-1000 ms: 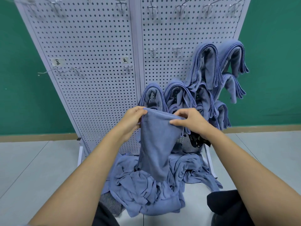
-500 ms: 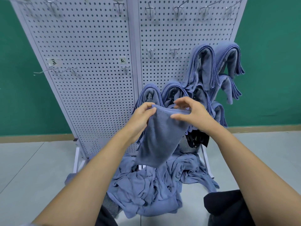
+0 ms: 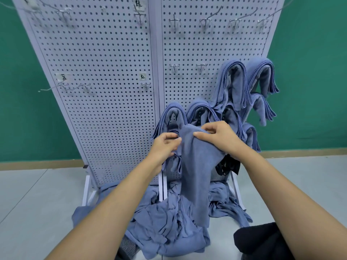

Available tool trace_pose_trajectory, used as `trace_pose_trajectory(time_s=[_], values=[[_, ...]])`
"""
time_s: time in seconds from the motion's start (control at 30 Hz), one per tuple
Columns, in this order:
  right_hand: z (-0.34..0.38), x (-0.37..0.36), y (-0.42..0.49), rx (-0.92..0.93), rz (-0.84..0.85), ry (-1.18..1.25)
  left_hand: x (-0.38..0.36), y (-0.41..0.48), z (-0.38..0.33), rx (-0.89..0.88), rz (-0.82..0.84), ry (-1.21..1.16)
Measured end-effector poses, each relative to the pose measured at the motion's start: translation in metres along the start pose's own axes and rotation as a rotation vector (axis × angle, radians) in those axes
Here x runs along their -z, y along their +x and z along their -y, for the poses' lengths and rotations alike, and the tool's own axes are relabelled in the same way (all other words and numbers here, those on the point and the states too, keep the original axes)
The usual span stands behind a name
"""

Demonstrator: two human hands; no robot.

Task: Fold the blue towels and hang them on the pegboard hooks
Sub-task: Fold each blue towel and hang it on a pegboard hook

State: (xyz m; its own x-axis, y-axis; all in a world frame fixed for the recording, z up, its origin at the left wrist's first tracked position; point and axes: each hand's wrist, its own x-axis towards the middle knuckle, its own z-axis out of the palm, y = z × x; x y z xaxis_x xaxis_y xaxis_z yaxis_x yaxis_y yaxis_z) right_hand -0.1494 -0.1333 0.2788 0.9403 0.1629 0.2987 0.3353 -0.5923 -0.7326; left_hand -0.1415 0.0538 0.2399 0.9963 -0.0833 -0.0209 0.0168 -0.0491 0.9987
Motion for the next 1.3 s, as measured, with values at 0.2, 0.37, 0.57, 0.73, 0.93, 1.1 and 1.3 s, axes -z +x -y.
trace_pose_trajectory(time_s=[0.2, 0.37, 0.57, 0.73, 0.93, 1.1, 1.3], values=[[0.03, 0.013, 0.017, -0.03, -0.04, 0.076, 0.005, -0.002, 0.013, 0.183, 0.008, -0.008], [0.076, 0.034, 0.029, 0.052, -0.068, 0.21, 0.025, 0.003, 0.02, 0.332, -0.047, -0.104], [0.123, 0.065, 0.042, 0.114, -0.171, 0.418, 0.053, -0.003, 0.017, 0.546, 0.124, -0.435], [0.1, 0.069, 0.041, 0.081, -0.23, 0.534, 0.063, -0.002, 0.009, 0.517, 0.175, -0.554], [0.001, 0.043, 0.026, -0.514, -0.297, 0.767, 0.104, 0.004, 0.002, 0.435, 0.073, -0.599], [-0.045, 0.013, 0.009, -0.758, -0.063, 0.936, 0.123, 0.005, -0.002, 0.407, 0.035, -0.481], [-0.066, 0.002, -0.003, -0.7, 0.066, 1.037, 0.138, 0.007, 0.005, 0.458, 0.046, -0.296]])
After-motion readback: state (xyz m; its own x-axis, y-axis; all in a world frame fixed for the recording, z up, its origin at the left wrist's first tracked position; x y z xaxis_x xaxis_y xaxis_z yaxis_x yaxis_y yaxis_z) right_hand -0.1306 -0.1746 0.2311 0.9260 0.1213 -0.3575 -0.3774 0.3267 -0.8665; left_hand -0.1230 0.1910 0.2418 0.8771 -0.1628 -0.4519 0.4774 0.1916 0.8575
